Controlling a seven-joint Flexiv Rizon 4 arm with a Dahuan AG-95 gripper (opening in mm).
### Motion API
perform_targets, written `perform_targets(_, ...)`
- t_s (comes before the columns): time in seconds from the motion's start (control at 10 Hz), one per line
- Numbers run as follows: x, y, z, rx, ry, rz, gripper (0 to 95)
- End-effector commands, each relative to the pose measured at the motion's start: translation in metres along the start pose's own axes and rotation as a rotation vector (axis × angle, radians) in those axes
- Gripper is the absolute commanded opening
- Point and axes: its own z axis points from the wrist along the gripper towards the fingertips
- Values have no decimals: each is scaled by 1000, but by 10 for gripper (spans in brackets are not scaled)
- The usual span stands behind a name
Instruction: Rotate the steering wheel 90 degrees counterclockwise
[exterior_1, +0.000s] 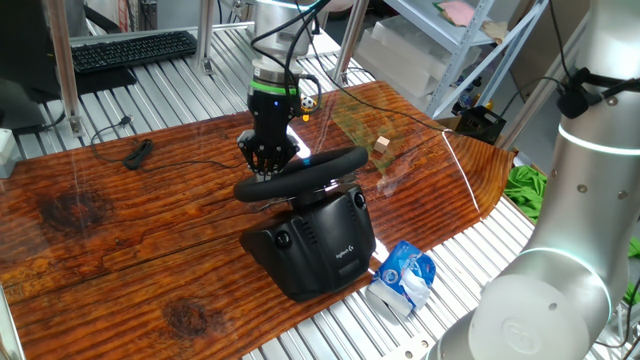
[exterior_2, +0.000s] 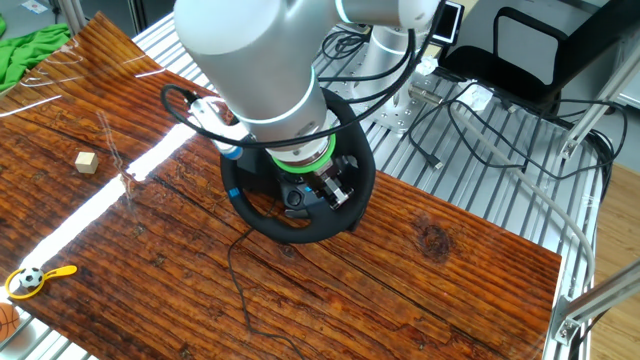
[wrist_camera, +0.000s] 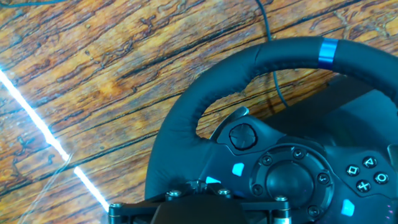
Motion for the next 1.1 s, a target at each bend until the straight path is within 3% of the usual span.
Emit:
perform_targets(0.1,-1,-1,0,6,-15,4,0)
perform_targets(0.5,-2,-2,0,1,-34,12,0)
perform_targets(0.6,-1,-2,0,-6,-25,20,0)
perform_targets(0.7,0,-1,-1,-36,-6,36,0)
perform_targets(0.9,5,1,-2,-39,5,40,0)
perform_targets(1.1,11,3,-5,-75,18,52,0)
